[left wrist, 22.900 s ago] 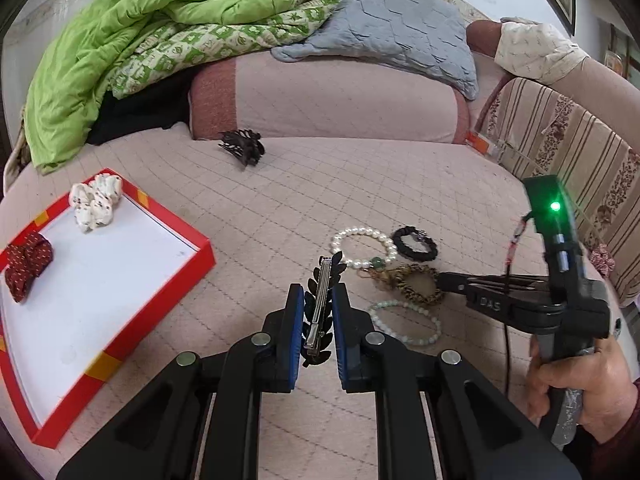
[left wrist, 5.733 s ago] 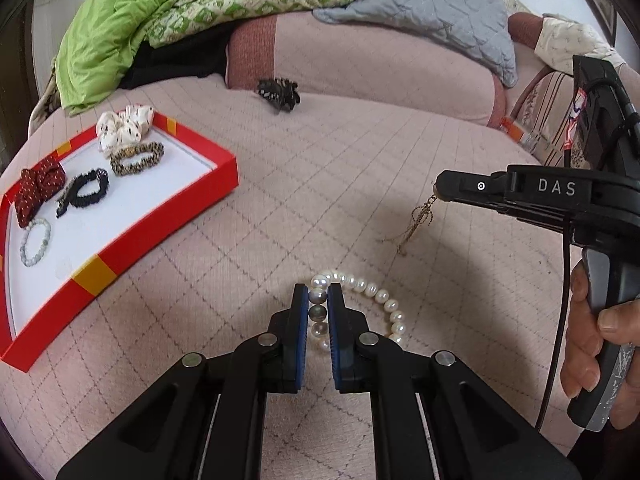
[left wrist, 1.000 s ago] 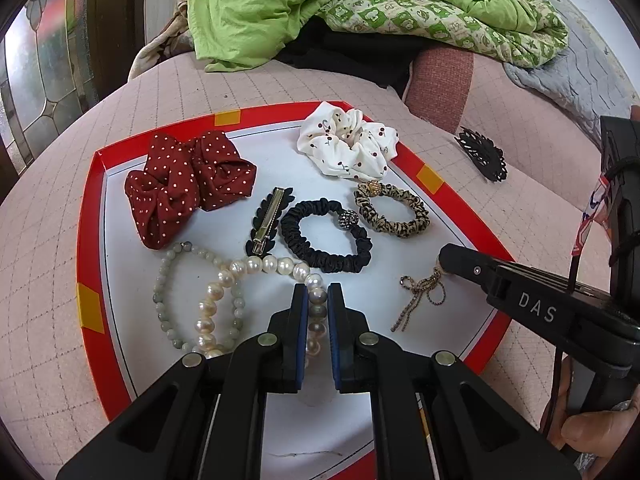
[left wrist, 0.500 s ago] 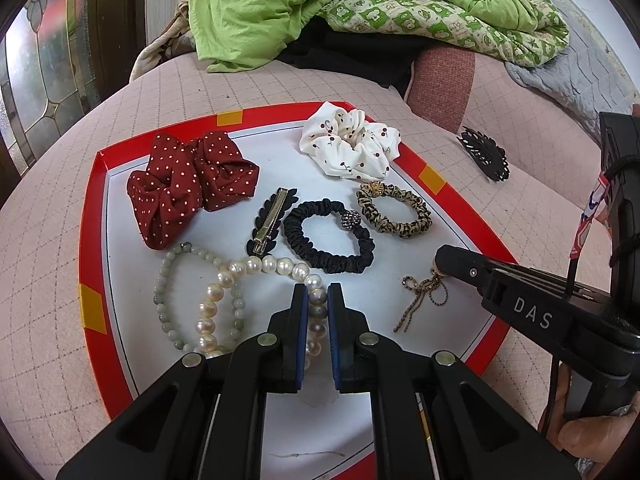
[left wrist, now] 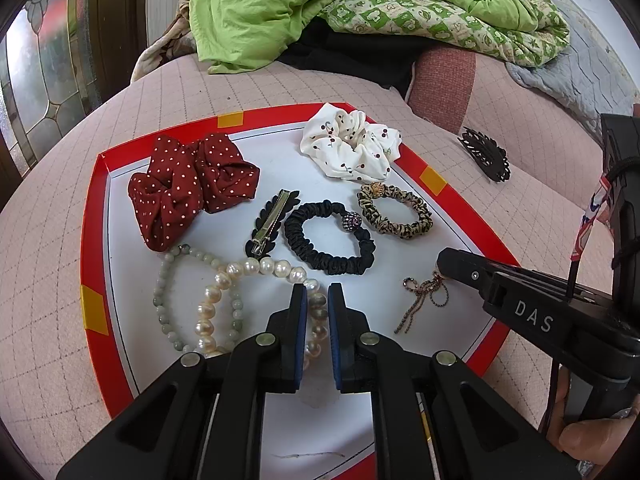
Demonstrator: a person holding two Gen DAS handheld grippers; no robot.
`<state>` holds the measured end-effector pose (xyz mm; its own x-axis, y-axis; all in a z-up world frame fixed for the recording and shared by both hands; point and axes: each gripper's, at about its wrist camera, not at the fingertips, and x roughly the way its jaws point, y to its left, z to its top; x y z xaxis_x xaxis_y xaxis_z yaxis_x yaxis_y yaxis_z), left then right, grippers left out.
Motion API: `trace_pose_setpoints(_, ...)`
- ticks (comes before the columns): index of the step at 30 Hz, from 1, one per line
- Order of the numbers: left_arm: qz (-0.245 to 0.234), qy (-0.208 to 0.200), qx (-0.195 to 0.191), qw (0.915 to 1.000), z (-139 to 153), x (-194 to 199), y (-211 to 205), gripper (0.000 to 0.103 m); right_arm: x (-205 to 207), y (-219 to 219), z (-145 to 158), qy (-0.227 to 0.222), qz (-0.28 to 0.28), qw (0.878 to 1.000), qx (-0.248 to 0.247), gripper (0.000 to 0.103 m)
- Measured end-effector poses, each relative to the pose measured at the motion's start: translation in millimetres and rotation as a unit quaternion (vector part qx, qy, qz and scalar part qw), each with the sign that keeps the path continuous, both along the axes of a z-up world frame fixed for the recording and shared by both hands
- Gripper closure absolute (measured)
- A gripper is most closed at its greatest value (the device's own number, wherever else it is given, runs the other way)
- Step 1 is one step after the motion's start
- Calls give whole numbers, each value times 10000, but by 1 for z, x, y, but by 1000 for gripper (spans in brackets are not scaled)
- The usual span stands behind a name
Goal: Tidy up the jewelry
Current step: 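Open both tools to release the pearl bracelet and gold charm in the tray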
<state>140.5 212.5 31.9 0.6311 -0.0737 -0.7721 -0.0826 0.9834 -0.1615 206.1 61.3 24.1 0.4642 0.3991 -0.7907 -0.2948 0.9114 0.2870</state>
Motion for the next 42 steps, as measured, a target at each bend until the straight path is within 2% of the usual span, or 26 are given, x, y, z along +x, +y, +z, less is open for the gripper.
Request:
trace_pose_setpoints(4, 26, -48, 28, 10000, 2, -1, 0, 80, -1, -1, 1, 6, -7, 10000, -29, 92)
trace_pose_setpoints(10, 29, -43, 38, 10000, 3, -2, -2, 79, -3, -1, 0, -3, -1, 10000, -82, 91)
trace_pose_setpoints(15, 59, -48, 52, 10000, 3, -2, -2, 71, -4, -2, 1, -3, 2, 9999, -108, 90)
trace_pose_setpoints(18, 57, -49, 65, 10000, 3, -2, -2, 70, -4, -2, 1, -3, 10, 9999, -126, 88)
trace_pose_setpoints(24, 72, -62, 102, 9999, 4, -3, -2, 69, -7, -4, 3, -41, -1, 9998, -200, 81)
trace_pose_setpoints(26, 82, -64, 111, 9999, 4, -3, -2, 69, -8, -6, 5, -69, -1, 9998, -189, 76)
trace_pose_setpoints(30, 103, -74, 131, 9998, 6, -4, -1, 67, -10, -6, 11, -129, 12, 9997, -184, 75)
trace_pose_setpoints(33, 124, -85, 184, 9997, 6, -4, -1, 60, -12, -6, 13, -149, 10, 9997, -205, 71)
trace_pose_setpoints(35, 145, -98, 196, 9997, 7, -6, 0, 59, -12, -5, 12, -153, -11, 9996, -218, 64)
trace_pose_setpoints(42, 268, -120, 259, 9992, 9, -8, 3, 48, -14, -5, 11, -138, -30, 9996, -254, 63)
